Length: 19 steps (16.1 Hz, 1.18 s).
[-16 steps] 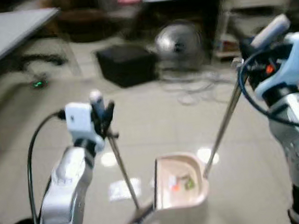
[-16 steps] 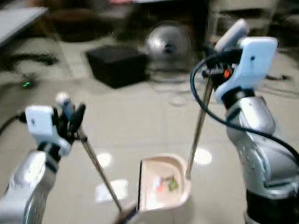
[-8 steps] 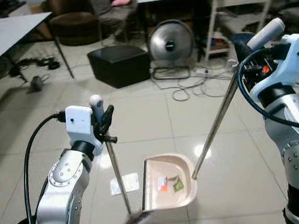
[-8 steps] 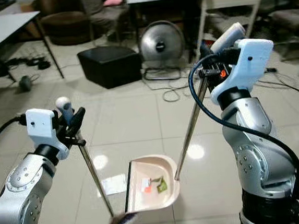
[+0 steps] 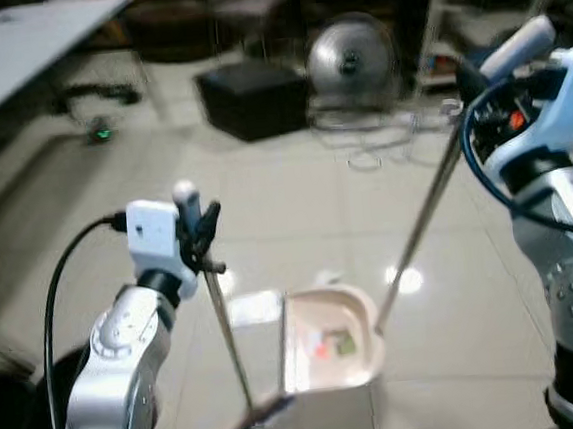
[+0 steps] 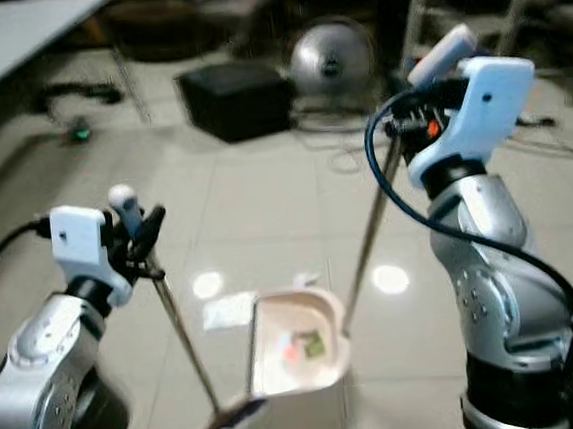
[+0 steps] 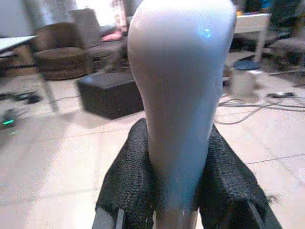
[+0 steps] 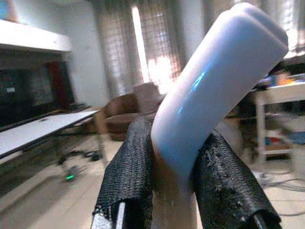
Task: Sweep floor
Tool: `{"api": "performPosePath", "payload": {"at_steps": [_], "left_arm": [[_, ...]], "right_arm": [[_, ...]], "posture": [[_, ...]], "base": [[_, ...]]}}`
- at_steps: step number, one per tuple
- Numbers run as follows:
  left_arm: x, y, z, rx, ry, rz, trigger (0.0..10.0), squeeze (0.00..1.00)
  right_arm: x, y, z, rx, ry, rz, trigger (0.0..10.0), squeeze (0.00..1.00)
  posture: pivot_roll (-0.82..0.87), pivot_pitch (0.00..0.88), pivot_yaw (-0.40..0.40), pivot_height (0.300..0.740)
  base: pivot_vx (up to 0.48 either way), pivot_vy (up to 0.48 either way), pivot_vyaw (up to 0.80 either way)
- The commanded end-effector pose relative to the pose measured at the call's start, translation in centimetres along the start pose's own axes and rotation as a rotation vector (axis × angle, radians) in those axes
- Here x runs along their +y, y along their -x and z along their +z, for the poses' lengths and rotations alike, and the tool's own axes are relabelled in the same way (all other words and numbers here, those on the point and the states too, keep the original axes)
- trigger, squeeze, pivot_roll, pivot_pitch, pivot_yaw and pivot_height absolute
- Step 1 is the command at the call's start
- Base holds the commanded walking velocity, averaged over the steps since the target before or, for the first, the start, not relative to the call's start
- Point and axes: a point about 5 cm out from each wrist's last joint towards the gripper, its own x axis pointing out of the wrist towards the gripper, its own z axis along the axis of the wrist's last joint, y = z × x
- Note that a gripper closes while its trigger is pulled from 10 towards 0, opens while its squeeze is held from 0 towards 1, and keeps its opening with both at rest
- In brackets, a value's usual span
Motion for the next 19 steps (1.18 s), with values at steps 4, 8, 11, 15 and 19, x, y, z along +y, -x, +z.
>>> {"api": "performPosePath", "payload": {"at_steps": [4, 8, 11, 15, 19], "left_arm": [[0.1, 0.3, 0.6, -0.019, -0.010, 0.004, 10.0, 0.00], [0.2, 0.4, 0.5, -0.010, -0.017, 0.014, 10.0, 0.00], [0.3, 0.4, 0.4, -0.008, -0.019, 0.017, 10.0, 0.00], [0.1, 0.4, 0.5, -0.011, -0.018, 0.021, 10.0, 0.00], [0.2, 0.3, 0.9, -0.047, -0.034, 0.046, 10.0, 0.00]], "right_arm": [[0.5, -0.2, 1.1, -0.038, -0.013, 0.029, 10.0, 0.00], [0.5, -0.3, 1.4, -0.053, -0.014, 0.032, 10.0, 0.00], [0.7, -0.2, 2.0, -0.095, -0.031, 0.062, 0.0, 0.00], [0.5, -0.4, 1.9, -0.068, -0.011, 0.043, 10.0, 0.00], [0.5, -0.8, 2.0, -0.067, 0.025, 0.036, 10.0, 0.00]], "posture": [[0.00, 0.018, 0.068, 0.740], [0.00, 0.011, 0.068, 0.740], [0.00, 0.005, 0.067, 0.740], [0.00, 0.001, 0.064, 0.740], [0.00, 0.000, 0.059, 0.740]], "base": [[-0.323, 0.000, 0.00], [-0.062, 0.000, 0.00], [0.000, 0.000, 0.00], [0.000, 0.000, 0.00], [0.000, 0.000, 0.00]]}}
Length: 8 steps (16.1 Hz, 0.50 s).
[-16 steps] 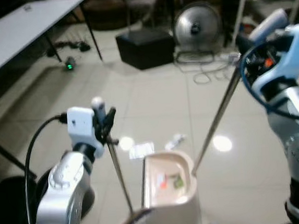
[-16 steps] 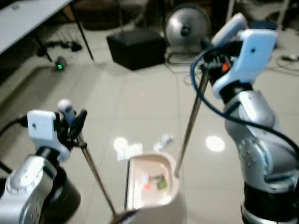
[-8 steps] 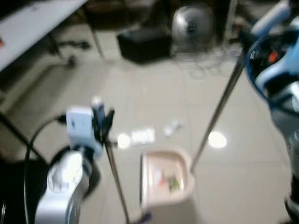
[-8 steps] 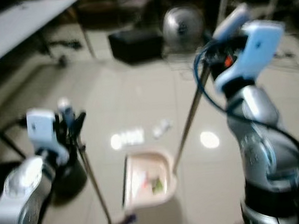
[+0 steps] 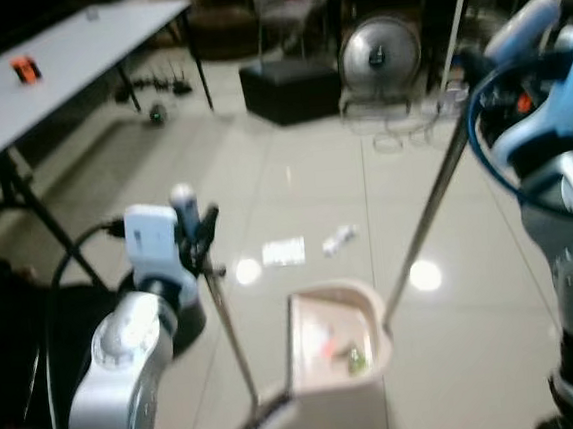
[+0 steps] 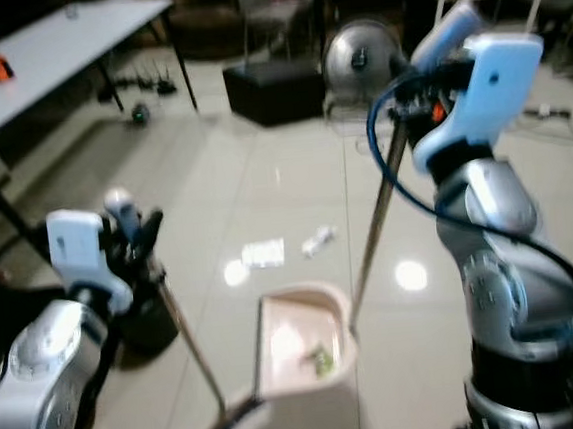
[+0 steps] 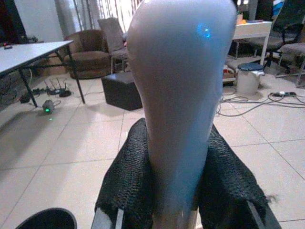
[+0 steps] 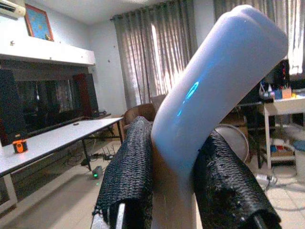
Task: Sweep floor
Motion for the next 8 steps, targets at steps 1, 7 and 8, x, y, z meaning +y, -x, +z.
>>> {"api": "performPosePath", "payload": {"at_steps": [1, 7, 8], "left_arm": [[0.38, -0.18, 0.72, -0.034, -0.043, 0.017, 10.0, 0.00], [0.84, 0.36, 0.22, -0.019, -0.061, 0.035, 10.0, 0.00], [0.88, 0.40, 0.15, -0.017, -0.065, 0.036, 10.0, 0.00]], "right_arm": [[0.41, -0.46, 1.09, -0.050, 0.007, 0.010, 10.0, 0.00], [-0.10, -1.10, 1.74, -0.084, -0.023, -0.014, 10.0, 0.00], [-0.06, -1.23, 1.83, -0.087, -0.023, -0.011, 10.0, 0.00]], "posture": [[0.00, 0.000, 0.057, 0.740], [0.01, 0.000, 0.049, 0.740], [0.01, 0.000, 0.049, 0.740]], "base": [[0.000, 0.000, 0.00], [0.171, 0.000, 0.77], [0.274, 0.000, 0.80]]}}
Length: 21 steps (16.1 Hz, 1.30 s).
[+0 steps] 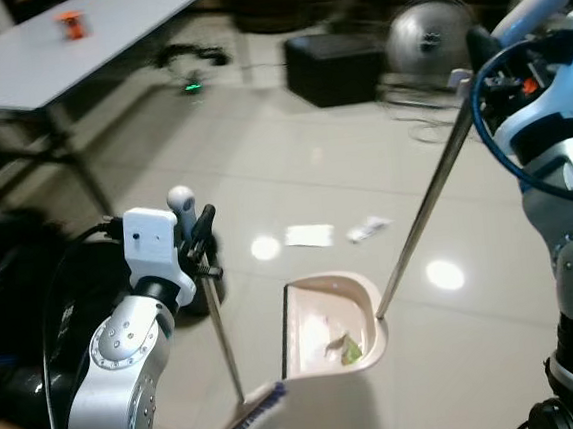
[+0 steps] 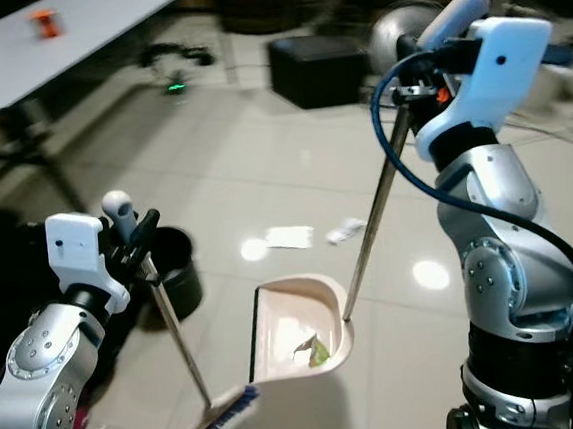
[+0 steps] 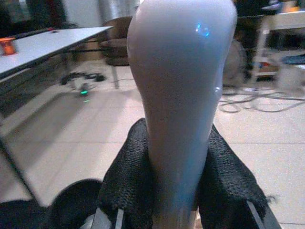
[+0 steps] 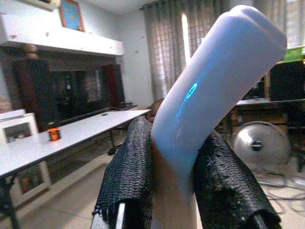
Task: Sweep floor
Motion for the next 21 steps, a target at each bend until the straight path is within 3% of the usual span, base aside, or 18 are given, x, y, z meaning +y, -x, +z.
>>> {"api": "performPosePath", "payload": {"at_steps": [1, 7, 16, 21], "left_arm": [[0.6, 0.1, 0.5, -0.029, -0.030, 0.020, 10.0, 0.00], [0.5, 0.1, 0.2, -0.018, -0.050, 0.016, 10.0, 0.00], [0.6, 0.0, -0.1, -0.013, -0.044, 0.028, 10.0, 0.00], [0.9, 0.2, -0.2, -0.009, -0.042, 0.048, 10.0, 0.00]], "right_arm": [[0.5, -0.5, 1.3, -0.067, -0.015, 0.021, 10.0, 0.00], [0.9, -1.4, 2.1, -0.100, -0.036, 0.050, 10.0, 0.00], [1.1, -2.1, 2.5, -0.113, -0.031, 0.071, 10.0, 0.00], [0.9, -2.3, 2.1, -0.117, -0.102, 0.059, 10.0, 0.00]], "posture": [[0.01, 0.000, 0.046, 0.740], [0.02, 0.003, 0.046, 0.740], [0.02, 0.003, 0.037, 0.740], [0.04, 0.001, 0.025, 0.740]], "base": [[0.285, 0.000, 0.80], [0.291, 0.000, 0.80], [0.303, 0.000, 0.06], [0.313, 0.000, 0.22]]}}
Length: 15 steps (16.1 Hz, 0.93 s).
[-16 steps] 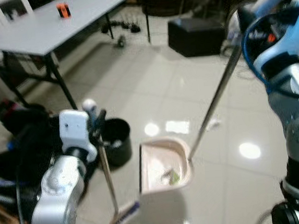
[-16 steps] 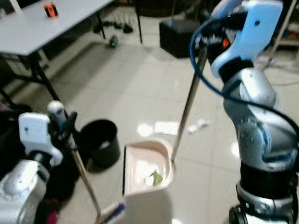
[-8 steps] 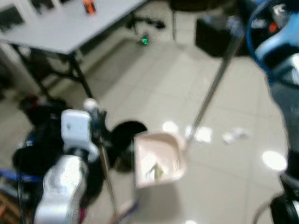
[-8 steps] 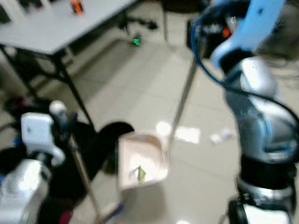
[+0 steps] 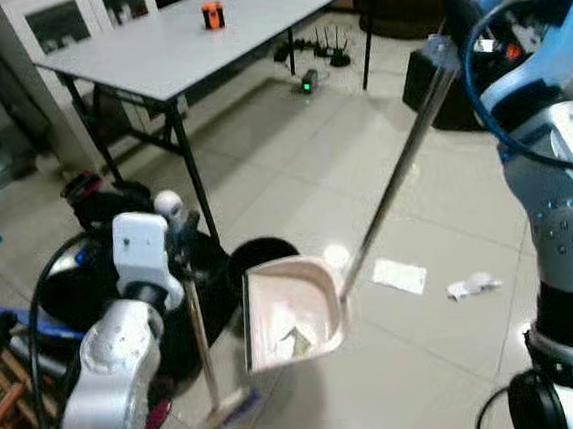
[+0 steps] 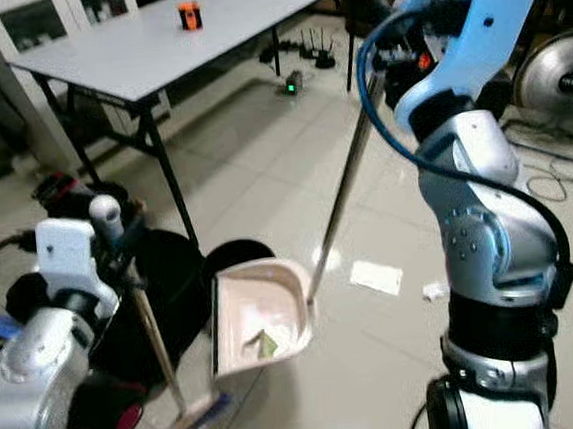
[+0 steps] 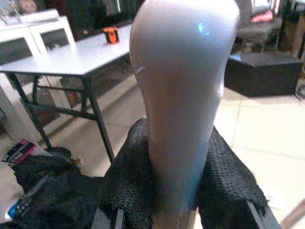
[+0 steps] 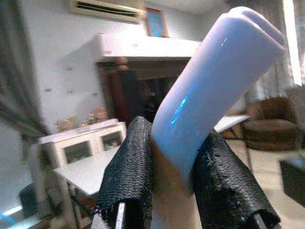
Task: Sweep floor
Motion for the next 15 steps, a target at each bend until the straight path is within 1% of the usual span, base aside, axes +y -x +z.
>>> {"api": "performPosePath", "payload": {"at_steps": [1, 5, 11, 15], "left_arm": [[0.15, 0.12, 0.57, -0.030, 0.001, 0.006, 10.0, 0.00], [0.33, 0.23, 0.55, -0.028, -0.003, 0.007, 10.0, 0.00], [0.17, 0.02, 0.57, -0.030, -0.003, -0.002, 10.0, 0.00], [0.02, 0.40, 0.36, -0.024, 0.001, 0.003, 10.0, 0.00]], "right_arm": [[-0.25, -0.11, 1.11, -0.064, -0.003, -0.017, 10.0, 0.00], [-0.49, -0.07, 1.02, -0.071, -0.030, -0.035, 10.0, 0.00], [-0.44, -0.13, 0.98, -0.075, -0.020, -0.034, 10.0, 0.00], [-0.76, -0.18, 1.07, -0.084, -0.021, -0.044, 10.0, 0.00]], "posture": [[0.04, 0.001, 0.025, 0.740], [0.04, 0.000, 0.028, 0.740], [0.04, 0.000, 0.025, 0.740], [0.05, 0.001, 0.027, 0.740]], "base": [[0.311, 0.000, 0.00], [0.314, 0.000, 0.00], [0.328, 0.000, 0.00], [0.340, 0.000, 0.00]]}}
